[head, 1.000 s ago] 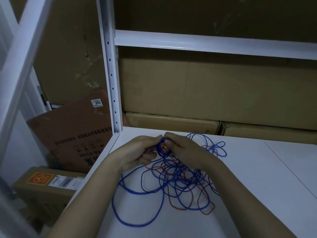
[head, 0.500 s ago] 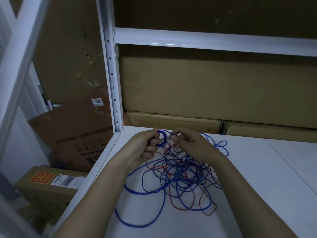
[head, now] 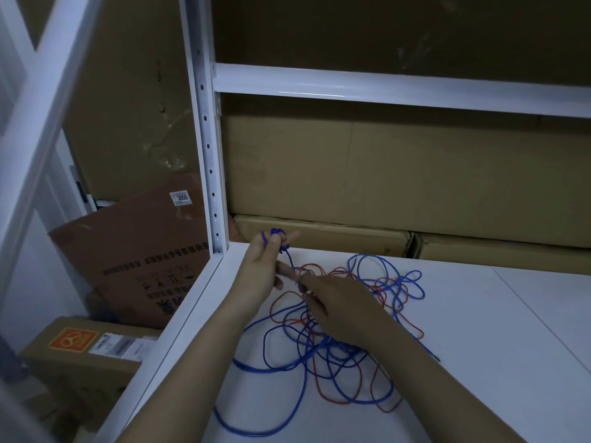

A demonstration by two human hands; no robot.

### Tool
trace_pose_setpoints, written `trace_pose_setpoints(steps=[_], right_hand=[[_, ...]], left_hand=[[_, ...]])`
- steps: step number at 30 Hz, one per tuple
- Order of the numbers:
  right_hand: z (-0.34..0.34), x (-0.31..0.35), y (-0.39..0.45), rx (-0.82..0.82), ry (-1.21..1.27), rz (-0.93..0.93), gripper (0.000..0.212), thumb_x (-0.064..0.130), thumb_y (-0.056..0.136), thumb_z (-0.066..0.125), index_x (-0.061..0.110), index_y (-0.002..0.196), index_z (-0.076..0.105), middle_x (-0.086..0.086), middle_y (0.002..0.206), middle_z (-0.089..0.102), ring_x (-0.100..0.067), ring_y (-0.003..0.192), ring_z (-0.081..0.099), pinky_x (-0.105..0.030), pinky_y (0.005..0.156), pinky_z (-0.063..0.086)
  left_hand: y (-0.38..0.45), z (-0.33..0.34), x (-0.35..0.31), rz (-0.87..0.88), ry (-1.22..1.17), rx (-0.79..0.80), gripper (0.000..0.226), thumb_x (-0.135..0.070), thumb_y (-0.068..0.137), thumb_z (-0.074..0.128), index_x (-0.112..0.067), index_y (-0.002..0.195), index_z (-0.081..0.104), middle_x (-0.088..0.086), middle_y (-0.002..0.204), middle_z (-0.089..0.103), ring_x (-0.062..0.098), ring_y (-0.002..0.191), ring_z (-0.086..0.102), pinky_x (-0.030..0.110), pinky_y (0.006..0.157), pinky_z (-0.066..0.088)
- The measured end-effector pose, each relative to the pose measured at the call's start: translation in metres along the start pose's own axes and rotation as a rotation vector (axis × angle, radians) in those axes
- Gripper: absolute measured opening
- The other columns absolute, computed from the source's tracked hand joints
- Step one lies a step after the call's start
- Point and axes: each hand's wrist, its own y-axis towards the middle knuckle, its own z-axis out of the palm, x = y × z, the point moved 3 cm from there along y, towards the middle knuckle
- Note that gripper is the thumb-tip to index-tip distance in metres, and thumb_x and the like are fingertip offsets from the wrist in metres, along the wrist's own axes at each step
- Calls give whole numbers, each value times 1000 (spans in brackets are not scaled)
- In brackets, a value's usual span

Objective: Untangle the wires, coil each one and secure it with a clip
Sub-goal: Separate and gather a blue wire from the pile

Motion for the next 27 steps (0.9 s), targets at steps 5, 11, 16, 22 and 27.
trace_pose_setpoints(steps=[5, 11, 16, 22, 27], right_hand=[[-20, 4, 9, -85, -66, -170, 43, 0, 68, 76, 15, 106, 64, -3, 79, 64, -22, 60, 57, -27, 52, 43], [-40, -2, 14, -174, 120, 33, 15, 19, 95, 45, 16, 109, 40, 5, 66, 49, -12, 54, 43, -30, 50, 31], [-44, -5, 22, -93, 353, 112, 21, 16, 92, 47, 21, 105, 32, 3, 62, 43, -10, 49, 35, -25, 47, 27], [-45, -11, 23, -37, 556, 77, 11, 27, 95, 54, 23, 92, 45, 9, 56, 45, -6, 50, 39, -26, 53, 34], [-39, -22, 11, -191, 677, 170, 11, 33, 99, 47, 26, 90, 49, 9, 61, 49, -9, 55, 46, -24, 52, 37]], left_hand=[[-2, 2, 7, 106, 249, 113, 26, -25, 104, 33, -12, 103, 55, -19, 84, 67, 3, 48, 37, 22, 48, 38], [-7, 12, 8, 63, 217, 226, 32, -27, 105, 32, -9, 87, 51, -8, 45, 44, 4, 39, 34, 19, 45, 30], [-8, 16, 15, 84, 383, 248, 30, -31, 104, 34, -29, 78, 48, -14, 56, 47, 2, 53, 40, 23, 59, 36], [-5, 13, 11, 40, 164, 217, 31, -24, 105, 30, -12, 82, 46, -13, 46, 39, 1, 39, 30, 15, 43, 27], [2, 6, 11, 33, 66, 121, 31, -24, 105, 30, -13, 78, 41, -5, 55, 34, 4, 42, 27, 15, 40, 25]])
